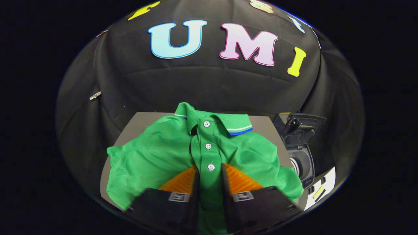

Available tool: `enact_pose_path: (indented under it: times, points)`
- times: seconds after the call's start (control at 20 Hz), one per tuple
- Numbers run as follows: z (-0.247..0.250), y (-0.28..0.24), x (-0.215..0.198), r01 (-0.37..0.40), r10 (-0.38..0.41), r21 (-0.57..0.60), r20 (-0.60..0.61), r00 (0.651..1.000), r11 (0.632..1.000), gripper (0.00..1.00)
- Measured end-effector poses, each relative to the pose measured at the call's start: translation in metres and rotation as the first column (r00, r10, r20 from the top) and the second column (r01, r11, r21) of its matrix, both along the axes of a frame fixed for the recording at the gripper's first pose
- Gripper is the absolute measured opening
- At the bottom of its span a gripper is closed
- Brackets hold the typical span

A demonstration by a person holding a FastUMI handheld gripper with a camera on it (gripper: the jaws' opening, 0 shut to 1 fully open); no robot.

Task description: Put the clothes into the washing machine and then close the washing machine lid.

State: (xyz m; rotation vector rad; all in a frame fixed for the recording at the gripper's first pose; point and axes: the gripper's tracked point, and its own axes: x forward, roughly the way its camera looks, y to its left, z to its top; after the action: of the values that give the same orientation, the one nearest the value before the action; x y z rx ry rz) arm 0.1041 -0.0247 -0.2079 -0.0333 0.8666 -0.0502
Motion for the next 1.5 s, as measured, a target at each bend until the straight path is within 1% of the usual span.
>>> enact_pose_path:
  times: [0.05,0.15,0.25,0.3,0.4,0.55,0.7,0.8,1.05,1.2,1.25,1.35,1.5]
  points:
    - [0.000,-0.002,0.002,0.019,-0.019,0.037,0.014,1.000,0.999,0.26]
    - [-0.002,-0.005,0.003,0.067,-0.065,0.098,-0.024,0.998,0.993,0.26]
    - [-0.005,-0.008,0.009,0.082,-0.076,0.110,-0.057,0.995,0.991,0.26]
    - [-0.003,-0.007,0.008,0.065,-0.058,0.102,-0.074,0.996,0.993,0.12]
    - [0.003,-0.004,0.008,0.000,0.006,0.078,-0.074,0.997,0.997,0.12]
    - [0.028,-0.012,0.012,-0.059,0.059,0.025,0.007,0.998,0.998,0.11]
    - [0.060,-0.007,0.015,-0.153,0.150,0.022,0.101,0.983,0.988,0.11]
    - [0.074,-0.005,0.013,-0.199,0.189,0.071,0.126,0.974,0.977,0.11]
    - [0.102,-0.050,0.014,-0.202,0.178,0.194,0.133,0.975,0.960,0.11]
    - [0.118,-0.092,0.011,-0.221,0.191,0.217,0.151,0.970,0.951,0.11]
    - [0.123,-0.101,0.010,-0.232,0.200,0.245,0.152,0.968,0.941,0.11]
    - [0.129,-0.129,0.010,-0.228,0.194,0.293,0.140,0.971,0.929,0.11]
    - [0.137,-0.166,0.012,-0.249,0.213,0.366,0.136,0.967,0.897,0.11]
